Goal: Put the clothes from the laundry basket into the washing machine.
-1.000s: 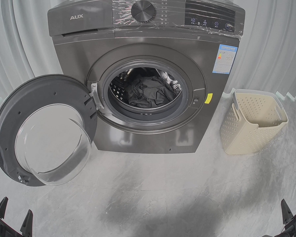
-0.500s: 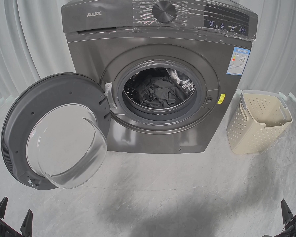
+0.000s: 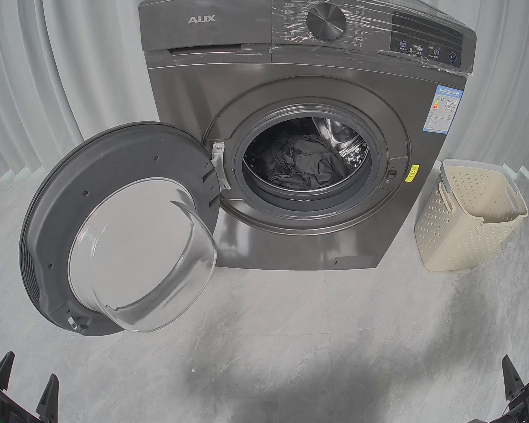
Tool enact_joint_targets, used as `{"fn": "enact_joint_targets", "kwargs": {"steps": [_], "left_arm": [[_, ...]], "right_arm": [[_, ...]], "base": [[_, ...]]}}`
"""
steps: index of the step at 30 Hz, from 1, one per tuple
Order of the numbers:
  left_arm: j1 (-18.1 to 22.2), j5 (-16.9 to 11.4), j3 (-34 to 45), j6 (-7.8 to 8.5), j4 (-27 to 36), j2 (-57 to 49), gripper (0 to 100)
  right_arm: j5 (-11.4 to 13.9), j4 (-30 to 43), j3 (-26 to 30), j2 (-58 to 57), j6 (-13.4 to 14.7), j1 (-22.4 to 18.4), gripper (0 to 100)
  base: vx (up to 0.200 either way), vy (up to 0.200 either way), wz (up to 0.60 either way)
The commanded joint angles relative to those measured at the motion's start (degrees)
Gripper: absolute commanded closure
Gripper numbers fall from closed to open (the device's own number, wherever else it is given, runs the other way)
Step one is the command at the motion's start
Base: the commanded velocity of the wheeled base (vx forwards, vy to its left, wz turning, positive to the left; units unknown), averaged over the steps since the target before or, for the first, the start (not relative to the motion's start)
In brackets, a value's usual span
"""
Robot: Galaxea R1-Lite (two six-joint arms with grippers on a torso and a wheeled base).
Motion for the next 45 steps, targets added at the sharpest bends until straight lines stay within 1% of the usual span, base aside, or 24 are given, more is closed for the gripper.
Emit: {"fn": "enact_joint_targets", "kwargs": {"steps": [1, 3, 8, 23, 26, 29, 35, 38, 39, 41, 42, 45], "left_arm": [[0.0, 0.0, 0.8, -0.02, 0.0, -0.8, 0], [0.0, 0.0, 0.8, -0.28, 0.0, -0.8, 0], [0.0, 0.0, 0.8, -0.19, 0.0, -0.8, 0], [0.0, 0.0, 0.8, -0.11, 0.0, -0.8, 0], [0.0, 0.0, 0.8, 0.24, 0.0, -0.8, 0], [0.1, 0.2, 0.9, 1.12, 0.0, -0.8, 0], [0.1, -0.1, 0.9, 1.12, 0.0, -0.8, 0], [0.1, 0.0, 0.9, 0.86, 0.0, -0.8, 0], [0.1, 0.0, 0.9, 1.04, 0.0, -0.8, 0], [0.1, 0.0, 0.7, 0.68, -0.4, -0.8, 0], [0.1, -0.4, -0.7, 0.07, -0.8, -0.8, 0], [-0.4, -1.8, -9.4, -1.07, -0.6, 2.7, 0]], "right_arm": [[0.0, 0.0, 0.6, -0.6, 0.0, 0.0, 0], [0.0, 0.0, 0.6, -0.6, 0.0, 0.0, 0], [0.0, 0.0, 0.6, -0.6, 0.0, 0.0, 0], [0.0, 0.0, 0.6, -0.6, 0.0, 0.0, 0], [0.0, 0.0, 0.6, -0.6, 0.0, 0.0, 0], [0.0, 0.0, 0.6, -0.6, 0.0, 0.0, 0], [0.0, 0.0, 0.6, -0.6, 0.0, 0.0, 0], [0.0, 0.0, 0.6, -0.6, 0.0, 0.0, 0], [0.0, 0.0, 0.6, -0.6, 0.0, 0.0, 0], [0.0, 0.0, 0.6, -0.6, 0.0, 0.0, 0], [0.0, 0.0, 0.6, -0.6, 0.0, 0.0, 0], [0.0, 0.0, 0.6, -0.6, 0.0, 0.0, 0]], "base": [[0.000, 0.000, 0.00], [0.000, 0.000, 0.00], [0.000, 0.000, 0.00], [0.000, 0.200, 0.00], [0.000, 0.200, 0.00], [0.000, 0.000, 0.00], [0.000, 0.000, 0.00], [0.000, 0.000, 0.00], [0.000, 0.000, 0.00], [0.000, 0.000, 0.00], [0.000, 0.000, 0.00], [0.000, 0.000, 0.00]]}}
